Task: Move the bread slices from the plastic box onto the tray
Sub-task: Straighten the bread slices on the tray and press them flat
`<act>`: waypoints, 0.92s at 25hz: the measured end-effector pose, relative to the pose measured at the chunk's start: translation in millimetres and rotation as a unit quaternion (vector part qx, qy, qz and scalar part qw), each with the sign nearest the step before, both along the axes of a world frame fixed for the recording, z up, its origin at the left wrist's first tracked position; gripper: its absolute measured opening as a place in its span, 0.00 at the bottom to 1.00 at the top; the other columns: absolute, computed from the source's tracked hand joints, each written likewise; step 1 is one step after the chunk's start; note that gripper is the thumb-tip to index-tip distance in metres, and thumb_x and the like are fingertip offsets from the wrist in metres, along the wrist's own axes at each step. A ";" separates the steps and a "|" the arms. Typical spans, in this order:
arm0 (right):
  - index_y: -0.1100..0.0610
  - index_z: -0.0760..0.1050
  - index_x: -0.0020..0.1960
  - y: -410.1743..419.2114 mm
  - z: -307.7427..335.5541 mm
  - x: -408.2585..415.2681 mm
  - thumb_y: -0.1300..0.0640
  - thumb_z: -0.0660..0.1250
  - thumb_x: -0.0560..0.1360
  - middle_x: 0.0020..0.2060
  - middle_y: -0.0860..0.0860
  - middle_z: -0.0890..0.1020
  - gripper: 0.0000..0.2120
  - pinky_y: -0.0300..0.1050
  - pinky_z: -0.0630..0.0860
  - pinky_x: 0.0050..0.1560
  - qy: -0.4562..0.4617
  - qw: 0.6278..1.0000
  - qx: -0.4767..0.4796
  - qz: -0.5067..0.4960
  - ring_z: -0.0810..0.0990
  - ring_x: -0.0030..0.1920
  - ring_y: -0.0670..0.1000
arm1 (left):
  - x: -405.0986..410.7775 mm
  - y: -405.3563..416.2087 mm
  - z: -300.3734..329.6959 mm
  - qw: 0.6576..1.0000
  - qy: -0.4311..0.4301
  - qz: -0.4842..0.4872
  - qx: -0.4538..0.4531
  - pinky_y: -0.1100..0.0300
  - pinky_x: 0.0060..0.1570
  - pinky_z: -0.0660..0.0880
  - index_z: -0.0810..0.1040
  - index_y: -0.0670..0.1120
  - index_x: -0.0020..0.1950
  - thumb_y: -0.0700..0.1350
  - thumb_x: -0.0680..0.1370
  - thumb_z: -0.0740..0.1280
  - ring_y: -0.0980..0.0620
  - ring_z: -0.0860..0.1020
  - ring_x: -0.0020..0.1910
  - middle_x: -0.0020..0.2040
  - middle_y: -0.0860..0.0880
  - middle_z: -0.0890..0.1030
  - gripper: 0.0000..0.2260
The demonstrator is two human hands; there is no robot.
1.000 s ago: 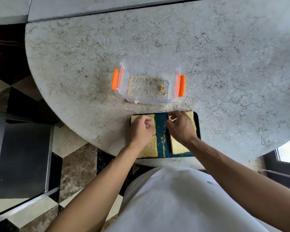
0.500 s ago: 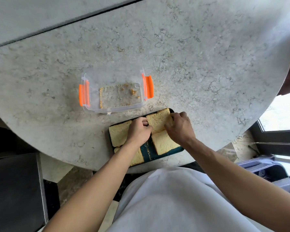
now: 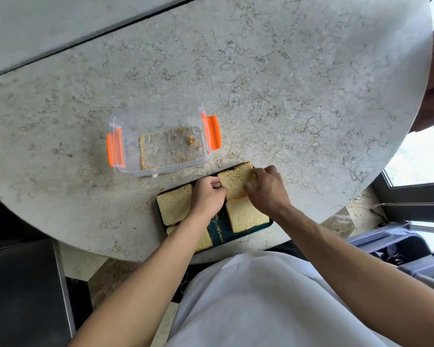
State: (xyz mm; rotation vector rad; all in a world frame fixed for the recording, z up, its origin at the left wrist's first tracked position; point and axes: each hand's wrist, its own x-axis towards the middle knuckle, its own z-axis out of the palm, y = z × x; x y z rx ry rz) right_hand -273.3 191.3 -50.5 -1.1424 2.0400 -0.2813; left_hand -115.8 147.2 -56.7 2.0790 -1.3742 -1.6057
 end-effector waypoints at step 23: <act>0.57 0.64 0.75 3.6 -8.1 10.8 0.56 0.63 0.73 0.60 0.60 0.72 0.31 0.58 0.75 0.58 0.097 0.988 -0.045 0.110 0.72 0.58 0.62 | 1.2 20.1 5.6 0.998 -0.033 -0.058 -0.020 0.64 0.46 0.73 0.78 0.45 0.68 0.41 0.78 0.68 0.52 0.81 0.53 0.60 0.49 0.82 0.18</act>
